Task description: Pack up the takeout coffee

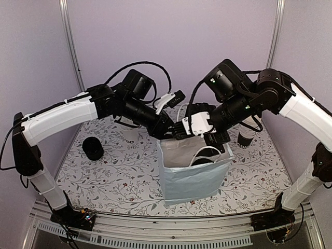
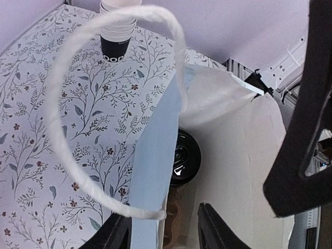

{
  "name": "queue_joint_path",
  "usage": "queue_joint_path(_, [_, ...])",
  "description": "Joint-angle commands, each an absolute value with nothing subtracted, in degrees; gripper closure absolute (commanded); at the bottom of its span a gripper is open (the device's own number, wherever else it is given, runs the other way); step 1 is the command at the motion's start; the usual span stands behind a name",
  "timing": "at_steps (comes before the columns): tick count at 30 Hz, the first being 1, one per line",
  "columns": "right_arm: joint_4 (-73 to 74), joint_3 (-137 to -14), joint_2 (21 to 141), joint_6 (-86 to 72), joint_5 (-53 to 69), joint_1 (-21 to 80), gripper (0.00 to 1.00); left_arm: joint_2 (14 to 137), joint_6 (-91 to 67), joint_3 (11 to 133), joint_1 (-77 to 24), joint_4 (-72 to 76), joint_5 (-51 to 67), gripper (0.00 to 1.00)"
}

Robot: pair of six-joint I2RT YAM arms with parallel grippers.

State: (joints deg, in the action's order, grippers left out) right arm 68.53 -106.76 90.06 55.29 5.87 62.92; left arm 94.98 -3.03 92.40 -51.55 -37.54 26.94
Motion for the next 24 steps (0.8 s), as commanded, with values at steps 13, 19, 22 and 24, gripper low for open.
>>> queue_joint_path(13, [57.5,-99.3,73.3,55.4,6.1,36.1,0.01,98.3,1.8,96.5,-52.8,-42.1,27.1,0.89])
queue_joint_path(19, [45.9,-78.5,63.5,46.7,19.8,22.2,0.01,96.2,5.7,97.0,-52.7,-43.4,20.0,1.0])
queue_joint_path(22, [38.6,-66.3,57.1,41.5,24.3,20.7,0.01,94.9,7.6,97.0,-52.6,-44.2,14.3,1.0])
queue_joint_path(24, [34.3,-58.4,54.0,36.5,26.8,20.2,0.01,94.2,8.9,97.0,-52.6,-44.5,11.4,1.0])
